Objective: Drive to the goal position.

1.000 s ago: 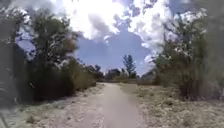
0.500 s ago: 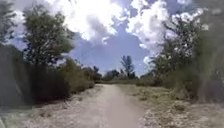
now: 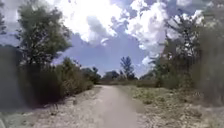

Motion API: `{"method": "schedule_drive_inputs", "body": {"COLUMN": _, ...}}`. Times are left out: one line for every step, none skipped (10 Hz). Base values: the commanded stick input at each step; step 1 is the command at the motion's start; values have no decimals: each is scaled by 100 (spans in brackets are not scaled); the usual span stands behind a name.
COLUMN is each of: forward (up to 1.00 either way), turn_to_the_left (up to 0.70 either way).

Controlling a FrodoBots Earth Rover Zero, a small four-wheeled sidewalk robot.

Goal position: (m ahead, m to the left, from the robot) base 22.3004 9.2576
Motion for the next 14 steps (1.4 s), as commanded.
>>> {"method": "schedule_drive_inputs", "body": {"forward": 70, "turn_to_the_left": 0}}
{"method": "schedule_drive_inputs", "body": {"forward": 70, "turn_to_the_left": 0}}
{"method": "schedule_drive_inputs", "body": {"forward": 70, "turn_to_the_left": 0}}
{"method": "schedule_drive_inputs", "body": {"forward": 70, "turn_to_the_left": 0}}
{"method": "schedule_drive_inputs", "body": {"forward": 70, "turn_to_the_left": 0}}
{"method": "schedule_drive_inputs", "body": {"forward": 70, "turn_to_the_left": 0}}
{"method": "schedule_drive_inputs", "body": {"forward": 70, "turn_to_the_left": 0}}
{"method": "schedule_drive_inputs", "body": {"forward": 70, "turn_to_the_left": 0}}
{"method": "schedule_drive_inputs", "body": {"forward": 70, "turn_to_the_left": 0}}
{"method": "schedule_drive_inputs", "body": {"forward": 70, "turn_to_the_left": 0}}
{"method": "schedule_drive_inputs", "body": {"forward": 70, "turn_to_the_left": 0}}
{"method": "schedule_drive_inputs", "body": {"forward": 70, "turn_to_the_left": 0}}
{"method": "schedule_drive_inputs", "body": {"forward": 70, "turn_to_the_left": 0}}
{"method": "schedule_drive_inputs", "body": {"forward": 70, "turn_to_the_left": 0}}
